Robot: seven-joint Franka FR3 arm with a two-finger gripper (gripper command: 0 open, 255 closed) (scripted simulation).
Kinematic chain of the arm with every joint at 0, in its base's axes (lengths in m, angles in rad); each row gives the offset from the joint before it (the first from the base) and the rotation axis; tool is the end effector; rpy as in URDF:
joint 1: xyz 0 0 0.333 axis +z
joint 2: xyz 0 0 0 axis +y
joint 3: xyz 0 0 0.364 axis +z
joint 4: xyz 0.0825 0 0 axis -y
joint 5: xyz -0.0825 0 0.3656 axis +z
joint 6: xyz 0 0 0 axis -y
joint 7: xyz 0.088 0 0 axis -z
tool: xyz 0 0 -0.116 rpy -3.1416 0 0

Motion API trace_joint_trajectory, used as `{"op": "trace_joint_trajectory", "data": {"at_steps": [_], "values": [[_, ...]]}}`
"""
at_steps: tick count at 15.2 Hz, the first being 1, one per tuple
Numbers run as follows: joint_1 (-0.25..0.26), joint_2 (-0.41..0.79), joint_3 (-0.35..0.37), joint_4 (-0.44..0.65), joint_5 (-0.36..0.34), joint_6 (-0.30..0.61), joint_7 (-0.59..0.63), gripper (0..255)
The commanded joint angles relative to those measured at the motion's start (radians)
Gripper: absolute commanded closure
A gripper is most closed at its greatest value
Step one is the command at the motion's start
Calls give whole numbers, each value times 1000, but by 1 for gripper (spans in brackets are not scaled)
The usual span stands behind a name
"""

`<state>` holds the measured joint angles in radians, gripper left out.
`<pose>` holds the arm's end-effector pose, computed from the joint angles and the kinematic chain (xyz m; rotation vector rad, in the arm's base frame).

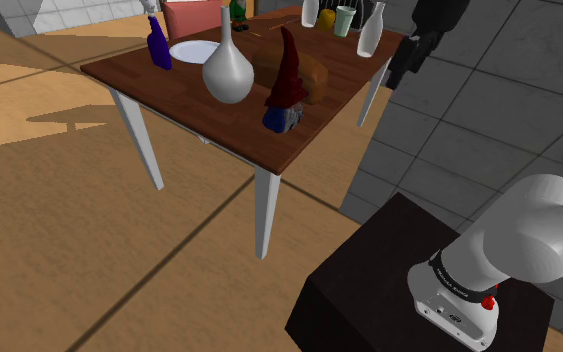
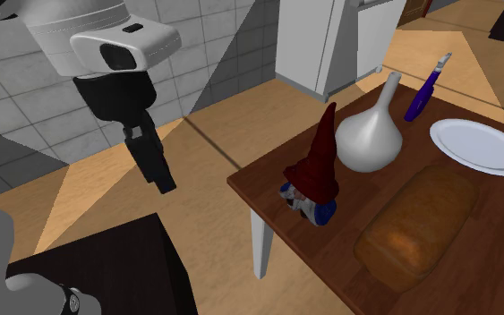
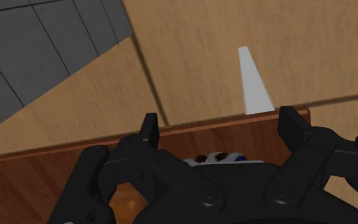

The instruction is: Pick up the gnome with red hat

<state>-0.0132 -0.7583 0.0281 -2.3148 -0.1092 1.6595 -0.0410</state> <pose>0.2735 -0.0039 0.6361 3.0066 0.0801 0.1515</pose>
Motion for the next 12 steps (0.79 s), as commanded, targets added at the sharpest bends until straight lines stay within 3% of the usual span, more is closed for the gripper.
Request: {"op": "trace_joint_trajectory", "data": {"at_steps": [1,12], "values": [[0,0,0,0,0,0,0,0],[16,304,-26,146,6,337,-37,0]]}}
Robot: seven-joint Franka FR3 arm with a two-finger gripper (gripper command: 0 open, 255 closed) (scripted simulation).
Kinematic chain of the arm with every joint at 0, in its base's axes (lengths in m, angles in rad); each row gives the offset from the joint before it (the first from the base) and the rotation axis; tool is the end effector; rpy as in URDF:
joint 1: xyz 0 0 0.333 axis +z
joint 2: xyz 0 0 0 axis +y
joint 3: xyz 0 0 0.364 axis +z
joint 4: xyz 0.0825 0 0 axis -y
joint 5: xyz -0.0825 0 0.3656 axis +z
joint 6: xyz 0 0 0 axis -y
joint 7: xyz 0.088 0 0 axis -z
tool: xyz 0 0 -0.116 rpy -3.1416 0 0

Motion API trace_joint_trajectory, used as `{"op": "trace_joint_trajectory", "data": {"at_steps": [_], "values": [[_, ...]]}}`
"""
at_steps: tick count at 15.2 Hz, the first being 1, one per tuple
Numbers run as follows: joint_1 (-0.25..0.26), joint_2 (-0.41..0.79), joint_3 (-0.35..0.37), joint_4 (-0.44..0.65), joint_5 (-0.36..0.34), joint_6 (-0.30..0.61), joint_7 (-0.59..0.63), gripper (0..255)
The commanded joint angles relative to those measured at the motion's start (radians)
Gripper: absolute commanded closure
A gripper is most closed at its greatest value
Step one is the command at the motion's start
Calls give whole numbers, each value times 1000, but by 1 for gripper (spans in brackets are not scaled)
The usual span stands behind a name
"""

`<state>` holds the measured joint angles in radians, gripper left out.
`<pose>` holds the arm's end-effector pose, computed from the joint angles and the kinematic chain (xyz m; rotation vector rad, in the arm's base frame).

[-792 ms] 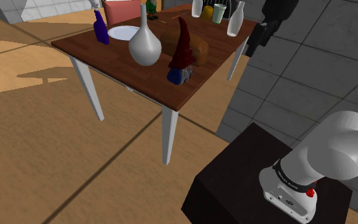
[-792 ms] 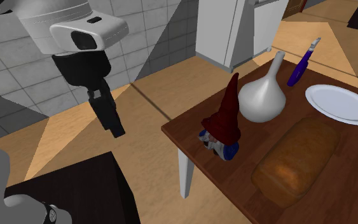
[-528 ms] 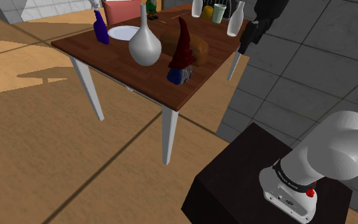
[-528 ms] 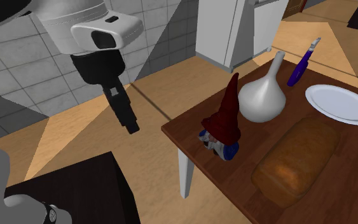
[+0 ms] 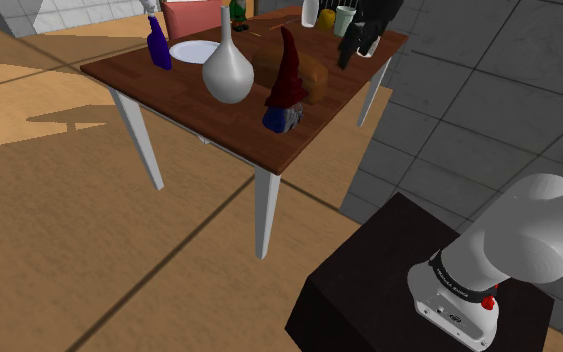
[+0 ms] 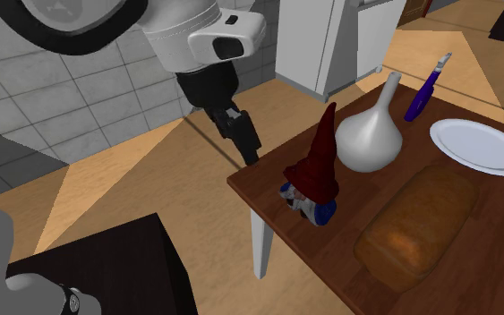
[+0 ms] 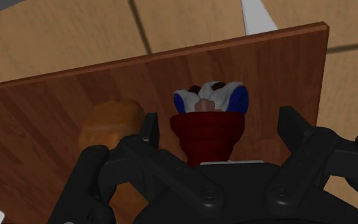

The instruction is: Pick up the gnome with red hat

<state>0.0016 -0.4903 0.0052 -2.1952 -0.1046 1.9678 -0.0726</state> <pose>0.3899 -0.0045 0.6371 2.9999 0.1604 0.3917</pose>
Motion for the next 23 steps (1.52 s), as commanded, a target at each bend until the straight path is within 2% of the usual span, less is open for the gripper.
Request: {"op": "trace_joint_trajectory", "data": {"at_steps": [1,9,16,23], "values": [[3,65,-4,47,3,53,-10,0],[17,298,-14,251,27,211,-49,0],[25,504,-14,489,59,289,-91,0],[25,503,-14,392,55,384,-86,0]]}}
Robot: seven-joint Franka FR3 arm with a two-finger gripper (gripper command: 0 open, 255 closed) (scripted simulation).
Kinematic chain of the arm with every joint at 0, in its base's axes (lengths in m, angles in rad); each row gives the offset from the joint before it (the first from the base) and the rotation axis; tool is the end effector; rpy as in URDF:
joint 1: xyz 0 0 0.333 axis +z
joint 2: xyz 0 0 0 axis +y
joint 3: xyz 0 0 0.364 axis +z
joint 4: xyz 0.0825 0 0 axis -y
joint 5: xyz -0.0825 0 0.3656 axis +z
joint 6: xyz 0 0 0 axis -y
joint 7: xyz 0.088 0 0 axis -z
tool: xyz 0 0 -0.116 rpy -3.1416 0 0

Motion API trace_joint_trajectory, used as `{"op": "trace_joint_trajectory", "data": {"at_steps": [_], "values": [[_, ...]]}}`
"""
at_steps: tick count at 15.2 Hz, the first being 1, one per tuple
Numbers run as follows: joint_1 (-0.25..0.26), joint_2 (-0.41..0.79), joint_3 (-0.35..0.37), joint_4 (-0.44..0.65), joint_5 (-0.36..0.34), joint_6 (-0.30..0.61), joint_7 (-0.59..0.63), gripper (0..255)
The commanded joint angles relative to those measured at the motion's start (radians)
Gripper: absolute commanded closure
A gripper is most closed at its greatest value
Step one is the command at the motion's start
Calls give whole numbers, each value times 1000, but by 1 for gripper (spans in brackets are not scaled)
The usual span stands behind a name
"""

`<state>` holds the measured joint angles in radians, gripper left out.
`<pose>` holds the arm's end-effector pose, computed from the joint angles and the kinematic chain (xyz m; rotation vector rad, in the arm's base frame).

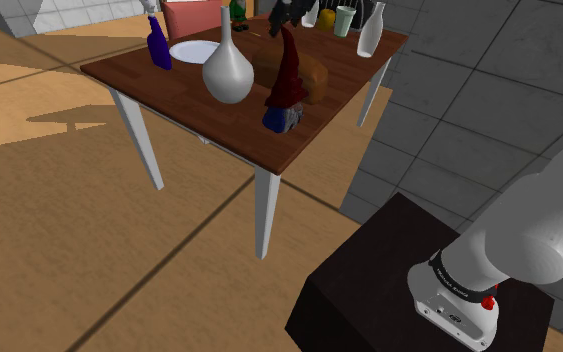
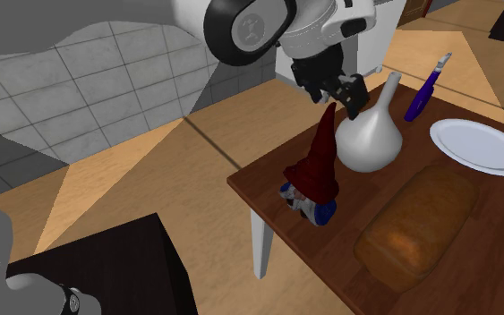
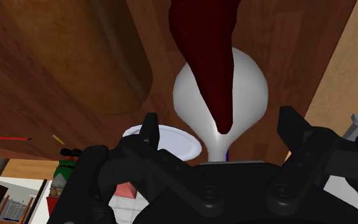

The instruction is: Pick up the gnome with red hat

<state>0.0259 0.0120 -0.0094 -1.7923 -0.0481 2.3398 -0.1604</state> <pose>0.5964 0.0088 0.6368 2.9391 0.2962 0.8036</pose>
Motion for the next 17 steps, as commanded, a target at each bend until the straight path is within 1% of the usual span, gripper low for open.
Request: {"op": "trace_joint_trajectory", "data": {"at_steps": [1,2,3,12,17], "values": [[0,1,0,-18,-1,19,2,0],[0,1,0,-18,-1,19,2,0],[0,1,0,-18,-1,19,2,255],[0,1,0,-18,-1,19,2,255],[1,0,1,49,1,-48,-1,255]]}}
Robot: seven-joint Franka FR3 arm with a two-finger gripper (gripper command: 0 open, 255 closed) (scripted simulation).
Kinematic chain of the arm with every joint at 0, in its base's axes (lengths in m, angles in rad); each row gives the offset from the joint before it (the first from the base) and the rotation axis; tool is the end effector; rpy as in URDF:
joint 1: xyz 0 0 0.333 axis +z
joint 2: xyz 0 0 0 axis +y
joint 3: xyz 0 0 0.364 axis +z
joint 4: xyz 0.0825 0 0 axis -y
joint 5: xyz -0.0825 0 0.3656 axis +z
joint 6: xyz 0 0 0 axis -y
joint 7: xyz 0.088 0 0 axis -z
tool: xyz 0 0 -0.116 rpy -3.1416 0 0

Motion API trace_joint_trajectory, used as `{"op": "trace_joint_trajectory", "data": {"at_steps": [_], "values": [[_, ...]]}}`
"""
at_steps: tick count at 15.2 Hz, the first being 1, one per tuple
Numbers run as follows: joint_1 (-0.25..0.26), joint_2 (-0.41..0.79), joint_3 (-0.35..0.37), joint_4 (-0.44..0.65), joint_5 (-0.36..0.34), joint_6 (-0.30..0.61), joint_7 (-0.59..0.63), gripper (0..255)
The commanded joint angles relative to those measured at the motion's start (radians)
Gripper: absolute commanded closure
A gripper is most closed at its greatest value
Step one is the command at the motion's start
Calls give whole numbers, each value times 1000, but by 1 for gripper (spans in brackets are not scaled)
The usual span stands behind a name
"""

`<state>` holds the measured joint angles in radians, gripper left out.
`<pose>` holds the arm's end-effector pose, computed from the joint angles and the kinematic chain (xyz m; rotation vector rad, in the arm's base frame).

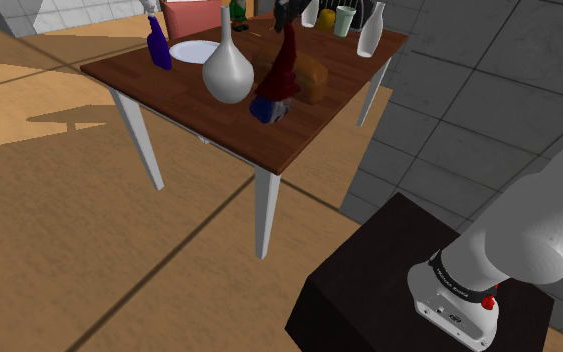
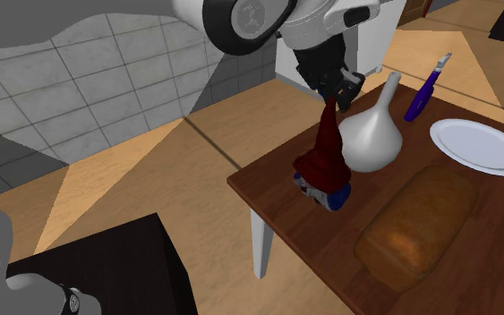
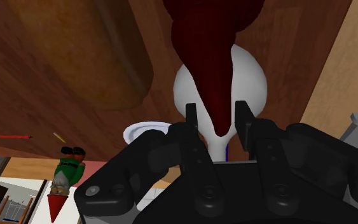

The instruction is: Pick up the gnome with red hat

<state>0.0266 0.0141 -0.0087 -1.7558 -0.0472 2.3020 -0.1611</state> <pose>0.5969 0.0094 0.6491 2.9408 0.2965 0.7987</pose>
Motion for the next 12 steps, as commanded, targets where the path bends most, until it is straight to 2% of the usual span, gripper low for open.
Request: {"op": "trace_joint_trajectory", "data": {"at_steps": [1,10,12], "values": [[0,-1,0,26,1,-24,-1,255],[1,15,1,168,4,-149,-7,255],[1,15,1,170,5,-151,-7,255]]}}
